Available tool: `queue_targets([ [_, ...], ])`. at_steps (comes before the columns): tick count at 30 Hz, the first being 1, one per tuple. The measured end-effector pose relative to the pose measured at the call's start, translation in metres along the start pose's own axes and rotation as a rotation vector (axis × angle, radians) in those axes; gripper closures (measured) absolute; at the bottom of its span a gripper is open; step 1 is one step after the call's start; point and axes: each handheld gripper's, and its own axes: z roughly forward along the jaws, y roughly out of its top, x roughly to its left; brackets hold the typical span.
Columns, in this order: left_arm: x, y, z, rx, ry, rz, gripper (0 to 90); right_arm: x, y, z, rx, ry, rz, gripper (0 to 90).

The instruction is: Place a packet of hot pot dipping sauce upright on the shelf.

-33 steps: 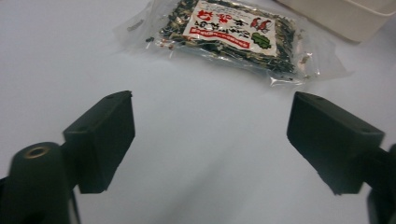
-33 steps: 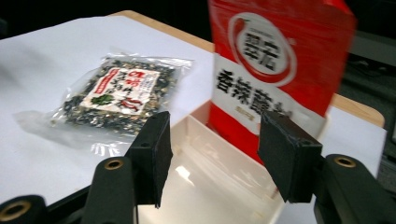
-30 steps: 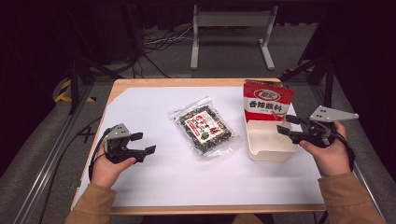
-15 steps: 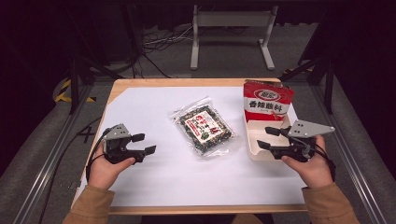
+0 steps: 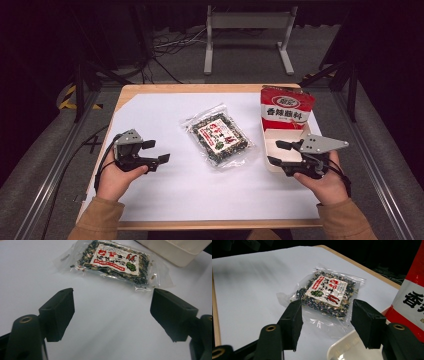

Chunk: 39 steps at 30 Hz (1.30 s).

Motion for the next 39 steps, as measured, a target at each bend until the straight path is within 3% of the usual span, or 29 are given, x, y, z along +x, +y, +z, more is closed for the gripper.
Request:
queue_targets([
  [7,-0.003,0.014,0.017,0.051,0.031,-0.018,13.1,0.003,0.001,-0.002,-0.023,-0.004,-0.01,40.4],
  [11,-0.001,0.024,0.029,0.046,0.009,-0.053,7.7,0.005,0.0,-0.004,-0.042,-0.005,-0.027,40.7],
  [14,0.002,0.029,0.039,0.034,0.017,-0.077,7.4,0.006,-0.001,-0.005,-0.051,-0.002,-0.025,41.5],
  [19,0.002,0.032,0.057,0.043,-0.019,-0.106,11.0,0.006,-0.002,-0.005,-0.072,0.005,-0.022,40.9],
  [23,-0.001,0.035,0.073,0.062,-0.044,-0.138,17.3,0.005,-0.005,-0.004,-0.097,0.016,0.015,40.5],
  [27,-0.004,0.037,0.09,0.112,-0.013,-0.135,19.8,0.007,-0.006,-0.006,-0.113,0.016,0.026,40.6],
  [31,-0.002,0.036,0.104,0.166,-0.026,-0.176,22.0,0.008,-0.008,-0.01,-0.119,0.008,0.032,40.6],
  [39,0.0,0.033,0.122,0.171,-0.054,-0.246,25.2,0.008,-0.007,-0.015,-0.148,0.008,0.039,39.9],
])
